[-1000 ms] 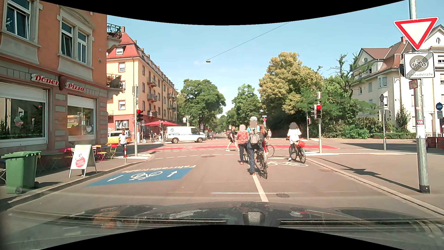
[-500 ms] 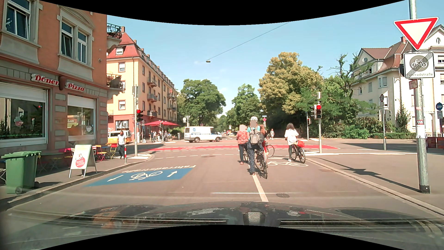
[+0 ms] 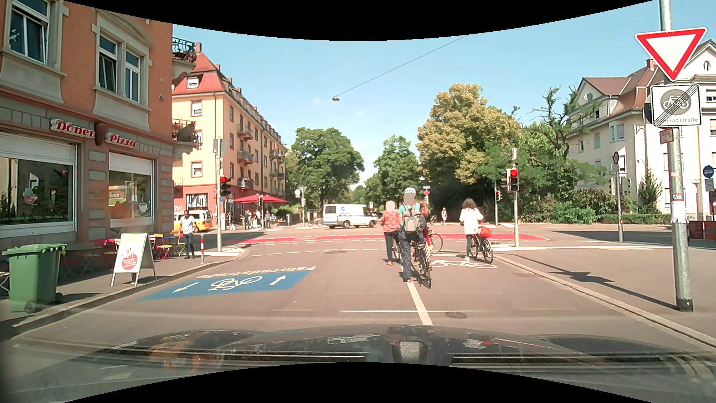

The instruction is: Follow the waypoints while adhering to traffic rules and regulations

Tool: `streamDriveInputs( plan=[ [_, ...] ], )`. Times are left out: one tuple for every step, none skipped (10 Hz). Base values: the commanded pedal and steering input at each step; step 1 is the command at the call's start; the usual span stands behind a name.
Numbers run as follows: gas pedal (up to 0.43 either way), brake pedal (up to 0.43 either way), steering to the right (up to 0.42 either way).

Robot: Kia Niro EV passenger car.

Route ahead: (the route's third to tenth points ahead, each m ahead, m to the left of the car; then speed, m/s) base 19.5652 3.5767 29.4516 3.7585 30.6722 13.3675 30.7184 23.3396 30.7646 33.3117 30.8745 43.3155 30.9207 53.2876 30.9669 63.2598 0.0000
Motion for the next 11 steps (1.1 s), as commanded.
streamDriveInputs(
  plan=[
    [0.0,0.287,0.007],
    [0.0,0.287,0.007],
    [0.0,0.287,0.007],
    [0.0,0.287,0.007],
    [0.0,0.287,0.007],
    [0.0,0.287,0.007],
    [0.0,0.287,0.007],
    [0.0,0.287,0.007],
    [0.0,0.287,0.007],
    [0.0,0.287,0.007],
    [0.0,0.287,0.007]
  ],
)
